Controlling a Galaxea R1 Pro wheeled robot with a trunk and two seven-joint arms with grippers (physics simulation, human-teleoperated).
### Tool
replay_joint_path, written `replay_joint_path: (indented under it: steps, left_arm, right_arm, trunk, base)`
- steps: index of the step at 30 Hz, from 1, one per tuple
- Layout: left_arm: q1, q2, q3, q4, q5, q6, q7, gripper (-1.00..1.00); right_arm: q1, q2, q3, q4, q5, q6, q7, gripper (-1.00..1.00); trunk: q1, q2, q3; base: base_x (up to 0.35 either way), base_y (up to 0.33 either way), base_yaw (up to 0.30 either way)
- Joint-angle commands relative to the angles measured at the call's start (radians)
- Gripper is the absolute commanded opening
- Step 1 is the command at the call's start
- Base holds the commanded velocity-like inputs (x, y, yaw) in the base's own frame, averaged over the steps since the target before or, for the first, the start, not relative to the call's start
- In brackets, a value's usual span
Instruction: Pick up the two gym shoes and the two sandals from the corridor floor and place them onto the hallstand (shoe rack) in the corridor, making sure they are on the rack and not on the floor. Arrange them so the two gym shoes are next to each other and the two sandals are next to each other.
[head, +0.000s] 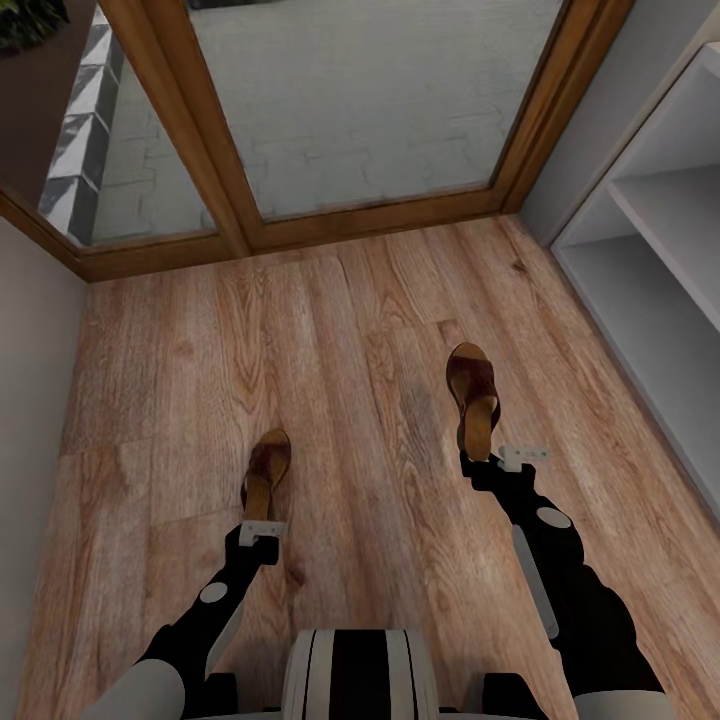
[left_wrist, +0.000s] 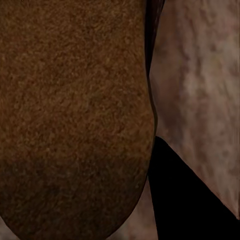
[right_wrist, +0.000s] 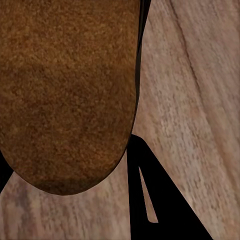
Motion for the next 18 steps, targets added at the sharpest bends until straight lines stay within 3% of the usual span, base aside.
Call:
replay_joint_path:
  steps: [1,10,18]
  left_arm:
    - [0.0,0.0,0.003,0.002,-0.007,-0.003,0.002,-1.0]
    - [0.0,0.0,0.003,0.002,-0.007,-0.003,0.001,-1.0]
    - [0.0,0.0,0.003,0.002,-0.005,-0.003,0.001,-1.0]
  right_arm:
    - [0.0,0.0,0.0,-0.001,-0.004,0.006,-0.004,-1.0]
    - [0.0,0.0,0.0,-0.001,-0.004,0.006,-0.004,-1.0]
    - [0.0,0.0,0.0,-0.001,-0.004,0.006,-0.004,-1.0]
  trunk:
    - [0.0,0.0,0.0]
    - [0.0,0.0,0.0]
    - [-0.004,0.002,0.03]
  base:
    - [0.0,0.0,0.0]
    - [0.0,0.0,0.0]
    - [0.0,0.0,0.0]
